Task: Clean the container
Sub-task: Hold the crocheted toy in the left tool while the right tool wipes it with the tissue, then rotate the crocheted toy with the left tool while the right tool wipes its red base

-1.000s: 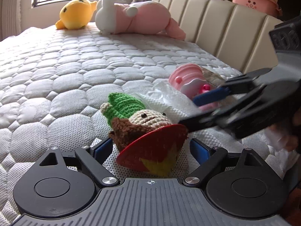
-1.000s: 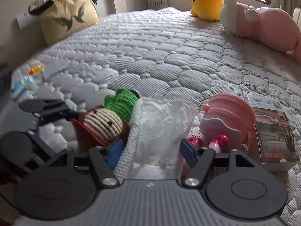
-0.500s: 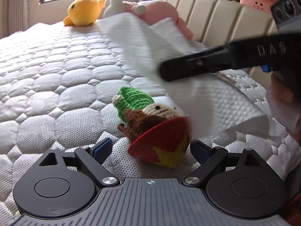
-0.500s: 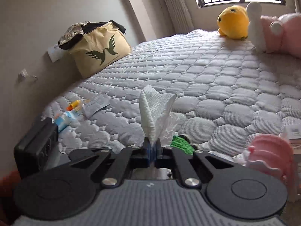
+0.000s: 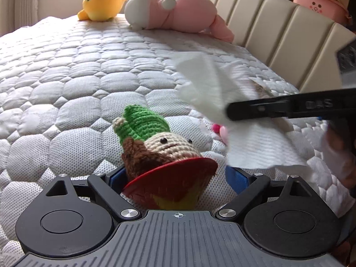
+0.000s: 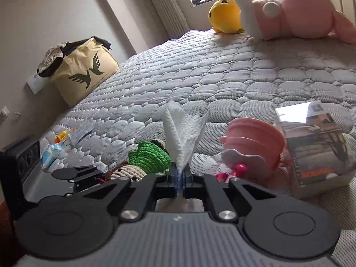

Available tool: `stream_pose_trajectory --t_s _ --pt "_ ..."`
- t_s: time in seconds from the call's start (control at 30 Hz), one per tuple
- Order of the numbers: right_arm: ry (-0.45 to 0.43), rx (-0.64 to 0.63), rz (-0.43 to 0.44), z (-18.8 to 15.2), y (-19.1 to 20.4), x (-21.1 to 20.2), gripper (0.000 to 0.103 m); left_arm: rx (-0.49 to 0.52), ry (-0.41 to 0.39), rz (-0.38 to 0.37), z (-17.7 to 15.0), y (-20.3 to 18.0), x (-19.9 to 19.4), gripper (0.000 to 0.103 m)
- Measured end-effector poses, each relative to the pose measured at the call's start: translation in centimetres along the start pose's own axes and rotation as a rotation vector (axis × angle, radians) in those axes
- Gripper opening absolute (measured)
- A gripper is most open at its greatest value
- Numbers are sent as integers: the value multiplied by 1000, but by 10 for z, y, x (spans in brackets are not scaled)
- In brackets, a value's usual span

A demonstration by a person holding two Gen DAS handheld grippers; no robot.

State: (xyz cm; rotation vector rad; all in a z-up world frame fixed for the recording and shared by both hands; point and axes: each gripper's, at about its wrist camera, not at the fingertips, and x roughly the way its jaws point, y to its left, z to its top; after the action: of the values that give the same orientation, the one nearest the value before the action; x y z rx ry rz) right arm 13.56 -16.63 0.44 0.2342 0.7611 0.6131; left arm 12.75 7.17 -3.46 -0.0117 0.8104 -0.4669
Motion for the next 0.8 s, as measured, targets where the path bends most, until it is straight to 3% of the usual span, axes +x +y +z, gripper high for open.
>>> stream_pose_trajectory --t_s 0.17,0.23,0.33,0.47,0.57,0.7,0.77,0.8 --pt "-129 78 18 -17 -20 -42 5 -137 8 -1 10 9 24 94" --pt "-160 102 25 -24 -25 -54 5 -148 -19 30 14 11 28 76" --pt "-180 130 10 -29 -35 -67 5 80 -39 131 19 -5 26 70" --pt "-199 139 -22 -28 -43 -74 5 562 -100 353 11 -35 23 69" --pt "-213 135 -21 -26 -43 -74 5 795 -145 423 -2 -49 21 69" --pt "-192 81 5 -21 -26 -61 5 781 -100 297 -26 -65 22 71" --pt "-178 30 -6 -16 -12 -54 5 764 -140 271 -40 -72 19 73" --pt "-175 1 -7 -14 -2 -53 5 743 -167 258 -44 -74 14 82"
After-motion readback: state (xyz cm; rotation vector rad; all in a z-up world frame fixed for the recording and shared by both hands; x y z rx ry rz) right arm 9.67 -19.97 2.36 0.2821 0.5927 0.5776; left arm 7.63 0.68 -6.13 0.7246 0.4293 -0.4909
